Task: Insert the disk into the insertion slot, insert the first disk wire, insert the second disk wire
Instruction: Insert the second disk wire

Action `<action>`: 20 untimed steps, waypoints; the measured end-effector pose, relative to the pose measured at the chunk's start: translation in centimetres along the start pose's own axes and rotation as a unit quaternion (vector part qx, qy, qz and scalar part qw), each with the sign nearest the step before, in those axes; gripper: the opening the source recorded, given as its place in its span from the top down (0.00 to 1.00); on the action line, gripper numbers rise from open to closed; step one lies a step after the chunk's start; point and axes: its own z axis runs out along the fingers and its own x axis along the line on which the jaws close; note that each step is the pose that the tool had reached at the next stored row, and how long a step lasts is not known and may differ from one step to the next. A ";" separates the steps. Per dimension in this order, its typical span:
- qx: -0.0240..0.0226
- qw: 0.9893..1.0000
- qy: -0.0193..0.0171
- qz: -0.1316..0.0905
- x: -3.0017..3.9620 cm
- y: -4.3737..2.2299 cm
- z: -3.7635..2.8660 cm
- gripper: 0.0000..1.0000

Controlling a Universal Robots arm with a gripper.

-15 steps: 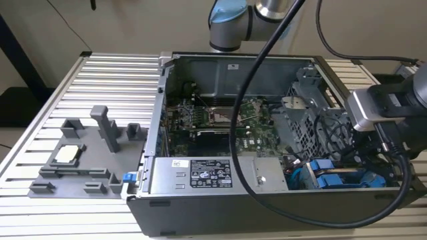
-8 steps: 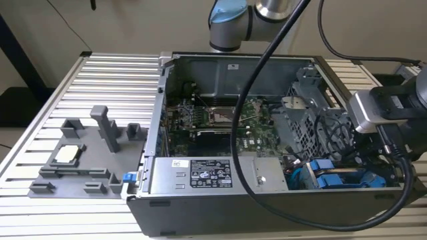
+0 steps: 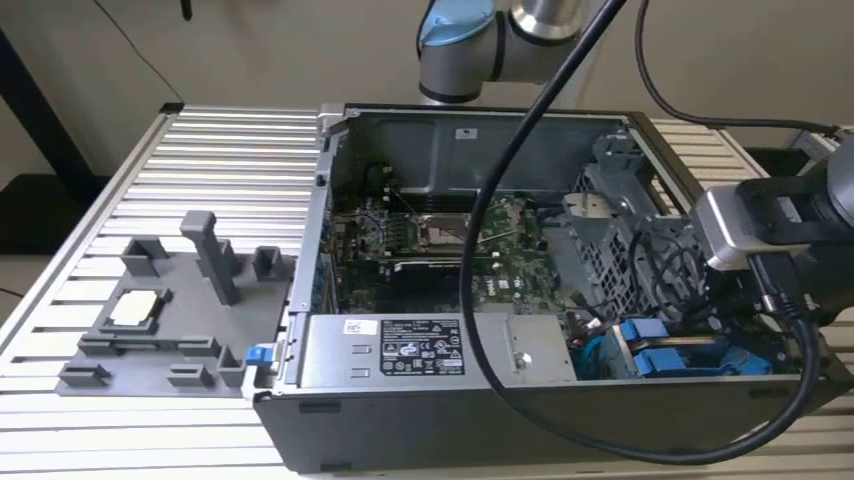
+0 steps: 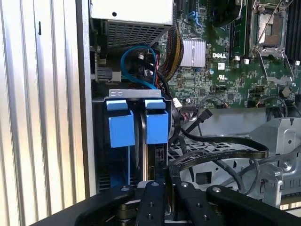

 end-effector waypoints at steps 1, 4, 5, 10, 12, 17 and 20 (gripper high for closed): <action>0.000 1.000 0.000 0.001 0.03 0.01 0.09 0.85; 0.001 1.000 0.000 0.002 0.14 0.02 0.36 0.77; 0.001 1.000 0.000 0.002 0.14 0.01 0.35 0.77; -0.003 1.000 0.000 0.005 -0.02 -0.02 -0.29 0.70; -0.004 1.000 0.000 0.006 -0.18 -0.05 -0.88 0.70; -0.007 1.000 0.000 0.007 -0.63 -0.14 -2.58 0.70; -0.008 1.000 0.000 0.008 -0.89 -0.19 -3.57 0.70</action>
